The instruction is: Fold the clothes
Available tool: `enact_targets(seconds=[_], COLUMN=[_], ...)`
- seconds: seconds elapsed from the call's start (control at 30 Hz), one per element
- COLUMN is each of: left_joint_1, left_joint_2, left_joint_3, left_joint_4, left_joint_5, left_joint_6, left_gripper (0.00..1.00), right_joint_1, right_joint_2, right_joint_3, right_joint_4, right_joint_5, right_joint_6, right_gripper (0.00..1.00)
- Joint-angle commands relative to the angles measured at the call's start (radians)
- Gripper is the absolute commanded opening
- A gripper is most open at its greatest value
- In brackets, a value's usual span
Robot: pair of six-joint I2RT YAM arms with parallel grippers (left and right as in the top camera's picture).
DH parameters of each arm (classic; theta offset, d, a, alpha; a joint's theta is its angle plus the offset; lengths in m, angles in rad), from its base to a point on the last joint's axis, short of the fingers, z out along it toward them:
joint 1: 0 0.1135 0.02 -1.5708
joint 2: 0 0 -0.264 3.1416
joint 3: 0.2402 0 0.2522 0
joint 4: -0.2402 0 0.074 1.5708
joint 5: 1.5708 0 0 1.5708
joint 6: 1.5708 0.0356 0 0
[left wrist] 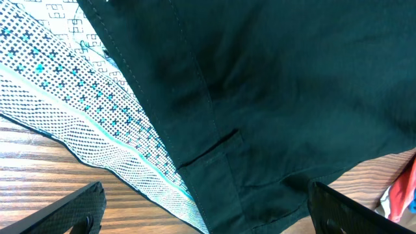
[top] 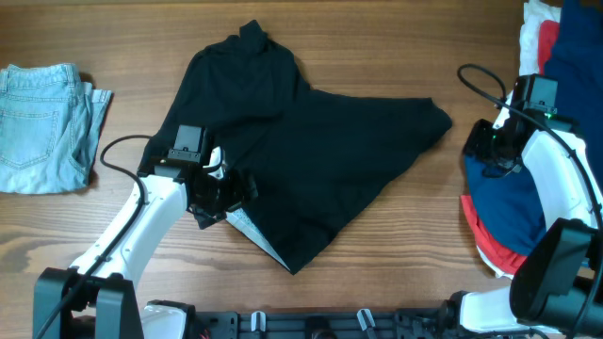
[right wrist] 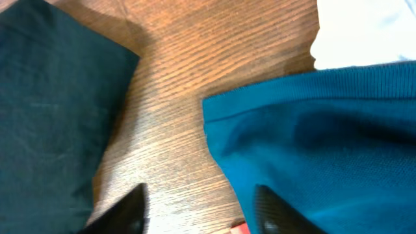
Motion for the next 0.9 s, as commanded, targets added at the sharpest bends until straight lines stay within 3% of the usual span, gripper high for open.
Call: enact_targets(seconds=[0.0,0.27,0.47,0.57,0.73,0.87], left_joint_1=[-0.005,-0.005,-0.005,-0.005,-0.005,-0.005], left_joint_2=[-0.001,-0.001,-0.001,-0.001,-0.001,-0.001], left_joint_3=[-0.001,-0.001,-0.001,-0.001,-0.001,-0.001], left_joint_4=[0.002,0.002,0.002,0.002,0.002,0.003], left_joint_5=[0.002,0.005,0.005,0.005,0.005,0.005], left_joint_6=[-0.01,-0.01,-0.01,-0.01,-0.01,-0.01], left_gripper=[1.0,1.0,1.0,1.0,1.0,1.0], right_joint_1=[-0.002,-0.037,-0.212,-0.336,-0.468,-0.477], right_joint_2=[0.018,0.127,0.129,0.129,0.105,0.091], right_joint_3=[-0.063,-0.137,-0.128,-0.085,0.0,0.075], right_joint_4=[0.027,0.114,0.116,0.065,0.008,0.013], right_joint_5=[0.03,0.237,0.518,0.533,0.504,0.315], right_joint_6=[0.019,0.072,0.108,0.175,0.235,0.176], right_gripper=[0.29,0.31,0.38,0.47,0.51,0.58])
